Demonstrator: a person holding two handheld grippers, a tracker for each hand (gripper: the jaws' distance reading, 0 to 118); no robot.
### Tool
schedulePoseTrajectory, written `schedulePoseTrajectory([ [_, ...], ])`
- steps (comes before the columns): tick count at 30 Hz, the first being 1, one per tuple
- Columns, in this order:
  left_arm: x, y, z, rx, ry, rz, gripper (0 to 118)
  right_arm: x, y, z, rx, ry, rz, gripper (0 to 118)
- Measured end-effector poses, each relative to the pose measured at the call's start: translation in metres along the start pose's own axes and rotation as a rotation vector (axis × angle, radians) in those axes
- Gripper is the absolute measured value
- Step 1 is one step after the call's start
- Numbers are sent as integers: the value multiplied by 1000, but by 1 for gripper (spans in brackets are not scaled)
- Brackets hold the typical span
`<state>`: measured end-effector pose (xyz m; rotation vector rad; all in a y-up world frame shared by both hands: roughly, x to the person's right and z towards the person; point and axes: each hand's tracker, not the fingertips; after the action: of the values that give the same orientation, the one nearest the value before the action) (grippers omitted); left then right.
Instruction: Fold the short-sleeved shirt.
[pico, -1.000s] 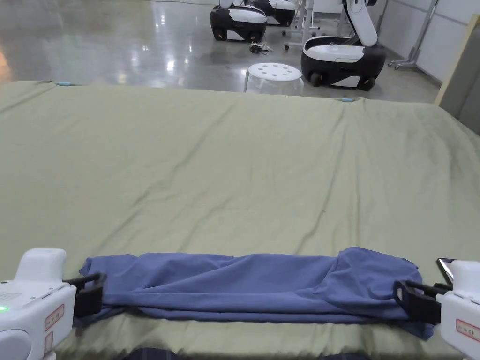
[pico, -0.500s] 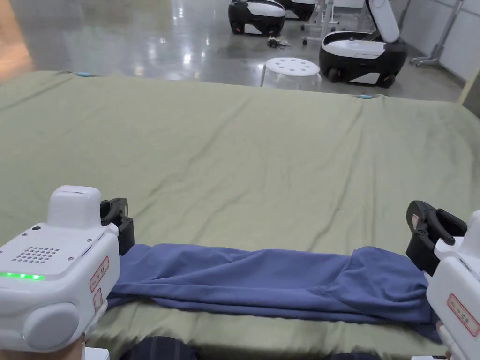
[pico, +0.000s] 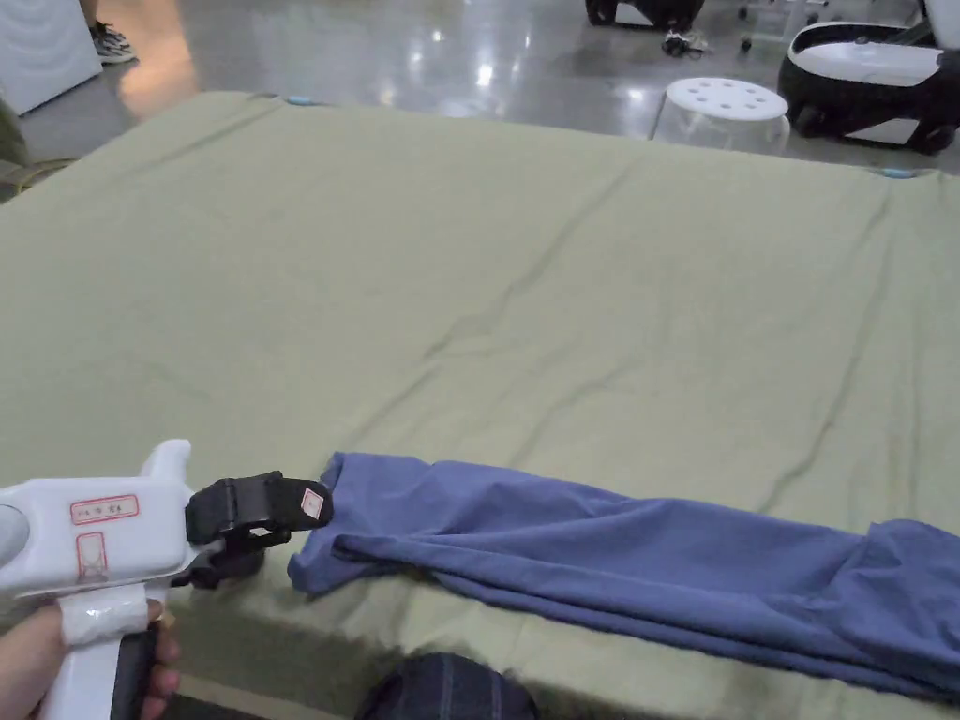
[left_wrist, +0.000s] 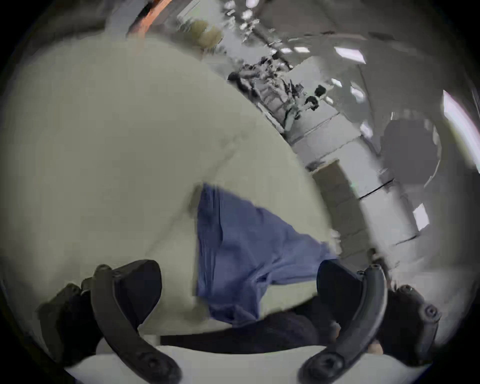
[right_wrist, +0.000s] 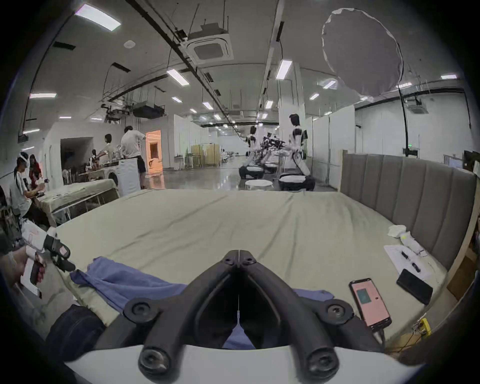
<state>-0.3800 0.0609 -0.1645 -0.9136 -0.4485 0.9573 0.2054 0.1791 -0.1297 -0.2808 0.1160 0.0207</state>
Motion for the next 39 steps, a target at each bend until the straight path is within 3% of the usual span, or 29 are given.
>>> schedulePoseTrajectory([
  [1, -19, -2, -11, -65, -107, 117, 117, -2, 0, -3, -11, 4, -3, 4],
  [3, -29, -1, -20, 46, -303, 135, 117, -7, 1, -8, -24, 13, -12, 4],
  [4, -30, 5, -31, 8, -365, 199, 116, -9, 1, -11, -30, 14, -15, 4],
  [5, -30, 6, -45, -9, -399, 256, 112, -11, 1, -15, -35, 15, -18, 4],
  [6, -29, 8, -56, -1, -406, 246, 100, -13, 2, -18, -37, 15, -18, 4],
  [8, -24, 10, -81, -47, -388, 220, 10, -17, 3, -24, -44, 14, -21, 4],
  [9, -15, 4, -93, -61, -313, 231, 1, -19, 4, -26, -46, 13, -24, 4],
  [10, -12, 0, -105, -84, -130, 218, 1, -21, 5, -27, -48, 16, -28, 4],
  [11, -3, -3, -103, -67, -107, 124, 1, -22, 6, -28, -49, 18, -29, 4],
  [12, 8, -1, -95, -59, -185, 125, 1, -24, 7, -28, -49, 18, -27, 4],
  [13, -10, 25, -76, -52, -103, 160, 1, -25, 8, -28, -49, 18, -23, 4],
  [22, 50, 46, -20, 138, 407, -136, 1, -31, 9, -18, -26, 63, -35, 4],
  [28, 135, 17, -43, 117, 470, -365, 1, -23, 3, -5, -6, 82, -44, 4],
  [32, 190, -15, -97, 37, 426, -503, 1, -12, 2, 6, 17, 88, -73, 4],
  [36, 208, -34, -171, -155, 320, -475, 1, 4, 2, 16, 35, 91, -87, 4],
  [39, 200, -41, -220, -216, 424, -457, 1, 18, 1, 22, 49, 86, -102, 4],
])
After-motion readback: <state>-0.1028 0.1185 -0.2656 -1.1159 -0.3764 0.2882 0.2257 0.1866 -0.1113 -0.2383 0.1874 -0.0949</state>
